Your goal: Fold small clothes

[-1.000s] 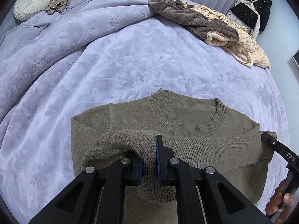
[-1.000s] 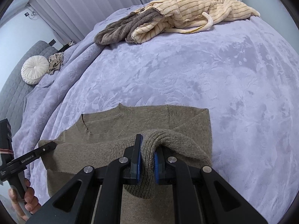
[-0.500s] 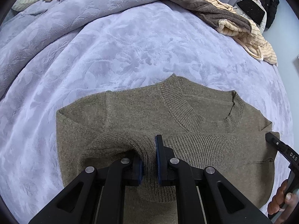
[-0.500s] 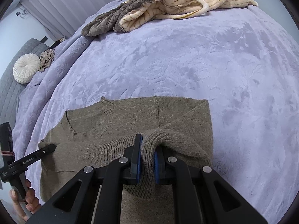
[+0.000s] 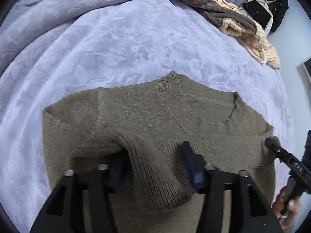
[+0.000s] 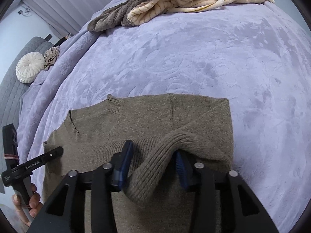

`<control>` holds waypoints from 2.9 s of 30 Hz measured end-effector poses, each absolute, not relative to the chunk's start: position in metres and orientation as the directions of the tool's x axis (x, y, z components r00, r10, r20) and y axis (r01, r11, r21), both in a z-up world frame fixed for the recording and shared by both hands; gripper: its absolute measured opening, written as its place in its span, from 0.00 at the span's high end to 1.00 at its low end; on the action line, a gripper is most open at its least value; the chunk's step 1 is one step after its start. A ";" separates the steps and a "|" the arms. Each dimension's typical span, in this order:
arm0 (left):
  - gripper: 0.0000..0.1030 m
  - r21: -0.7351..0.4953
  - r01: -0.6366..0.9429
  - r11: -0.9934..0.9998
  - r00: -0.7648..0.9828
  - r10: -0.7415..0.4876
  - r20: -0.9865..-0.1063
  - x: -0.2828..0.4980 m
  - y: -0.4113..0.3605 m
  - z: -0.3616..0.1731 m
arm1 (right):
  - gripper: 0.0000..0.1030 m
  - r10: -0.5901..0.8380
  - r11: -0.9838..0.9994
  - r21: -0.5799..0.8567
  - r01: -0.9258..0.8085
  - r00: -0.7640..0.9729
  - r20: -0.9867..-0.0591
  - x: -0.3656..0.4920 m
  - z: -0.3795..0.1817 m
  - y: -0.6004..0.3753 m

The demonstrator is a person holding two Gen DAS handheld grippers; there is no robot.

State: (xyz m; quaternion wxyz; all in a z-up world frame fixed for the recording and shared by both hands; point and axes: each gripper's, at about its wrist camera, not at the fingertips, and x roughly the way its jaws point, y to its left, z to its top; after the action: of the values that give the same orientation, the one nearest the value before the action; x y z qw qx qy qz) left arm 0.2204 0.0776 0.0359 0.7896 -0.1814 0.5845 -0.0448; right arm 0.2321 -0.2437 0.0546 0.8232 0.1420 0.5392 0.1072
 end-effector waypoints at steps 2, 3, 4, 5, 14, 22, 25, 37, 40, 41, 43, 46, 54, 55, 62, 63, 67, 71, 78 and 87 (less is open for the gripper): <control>0.30 -0.330 -0.155 0.931 0.335 -0.265 -0.904 0.215 0.079 0.041 | 0.43 0.310 0.946 0.323 -0.039 0.409 -0.858 0.229 0.059 -0.238; 0.30 -0.323 -0.144 0.936 0.337 -0.260 -0.905 0.213 0.078 0.043 | 0.43 0.299 0.950 0.309 -0.046 0.413 -0.860 0.228 0.061 -0.236; 0.30 -0.326 -0.134 0.936 0.340 -0.266 -0.902 0.210 0.078 0.044 | 0.43 0.297 0.951 0.304 -0.051 0.414 -0.861 0.226 0.062 -0.235; 0.30 -0.333 -0.125 0.934 0.342 -0.274 -0.899 0.207 0.078 0.046 | 0.43 0.299 0.951 0.304 -0.056 0.413 -0.860 0.224 0.062 -0.234; 0.30 -0.374 -0.010 0.927 0.334 -0.349 -0.875 0.164 0.053 0.046 | 0.43 0.340 0.941 0.304 -0.151 0.392 -0.855 0.195 0.061 -0.227; 0.30 -0.335 0.081 0.939 0.359 -0.341 -0.869 0.185 0.026 0.051 | 0.43 0.287 0.934 0.166 -0.317 0.384 -0.877 0.190 0.059 -0.192; 0.30 -0.337 0.053 0.940 0.377 -0.331 -0.865 0.199 0.033 0.055 | 0.43 0.279 0.931 0.145 -0.335 0.397 -0.875 0.197 0.065 -0.188; 0.30 -0.335 -0.059 0.940 0.381 -0.289 -0.878 0.237 0.064 0.045 | 0.43 0.278 0.944 0.166 -0.284 0.416 -0.866 0.243 0.067 -0.195; 0.30 -0.328 -0.096 0.940 0.381 -0.270 -0.884 0.245 0.073 0.040 | 0.43 0.270 0.952 0.172 -0.252 0.432 -0.861 0.257 0.065 -0.199; 0.30 -0.329 -0.110 0.938 0.377 -0.267 -0.887 0.247 0.076 0.038 | 0.43 0.262 0.957 0.173 -0.233 0.439 -0.859 0.263 0.065 -0.202; 0.30 -0.336 -0.129 0.933 0.372 -0.268 -0.888 0.248 0.082 0.036 | 0.43 0.250 0.965 0.181 -0.190 0.450 -0.857 0.272 0.066 -0.210; 0.30 -0.346 -0.114 0.931 0.400 -0.276 -0.874 0.241 0.082 0.048 | 0.43 0.231 0.972 0.185 -0.143 0.474 -0.850 0.273 0.071 -0.222; 0.30 -0.236 -0.157 0.959 0.363 -0.166 -0.917 0.268 0.072 0.024 | 0.43 0.185 0.979 0.122 -0.164 0.456 -0.870 0.281 0.058 -0.208; 0.30 -0.261 -0.180 0.948 0.351 -0.186 -0.918 0.271 0.081 0.014 | 0.43 0.173 0.983 0.128 -0.130 0.444 -0.879 0.288 0.051 -0.215; 0.30 -0.258 -0.158 0.953 0.379 -0.183 -0.907 0.245 0.085 0.043 | 0.43 0.060 0.998 0.048 -0.039 0.468 -0.882 0.280 0.059 -0.239; 0.30 -0.246 -0.152 0.957 0.381 -0.173 -0.908 0.238 0.082 0.047 | 0.43 0.100 0.995 0.090 -0.044 0.481 -0.871 0.270 0.067 -0.243; 0.30 -0.212 -0.124 0.969 0.392 -0.149 -0.908 0.195 0.072 0.058 | 0.38 0.181 0.983 0.148 -0.106 0.484 -0.856 0.223 0.081 -0.238; 0.30 -0.177 -0.100 0.979 0.395 -0.124 -0.910 0.149 0.061 0.057 | 0.29 0.215 0.970 0.127 -0.207 0.484 -0.848 0.169 0.083 -0.220; 0.30 -0.156 -0.097 0.983 0.398 -0.106 -0.911 0.087 0.076 0.035 | 0.29 0.155 0.981 0.081 -0.179 0.453 -0.878 0.109 0.051 -0.249; 0.30 -0.273 -0.259 0.926 0.438 -0.139 -0.888 0.023 0.139 0.049 | 0.26 0.149 0.988 0.149 -0.039 0.501 -0.853 0.041 0.079 -0.297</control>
State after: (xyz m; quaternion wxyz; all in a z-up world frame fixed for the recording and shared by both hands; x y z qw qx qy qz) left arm 0.0228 0.1389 0.0491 0.8268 -0.1884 0.5287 0.0363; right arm 0.0414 -0.2972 0.0788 0.8645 0.0552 0.4966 0.0544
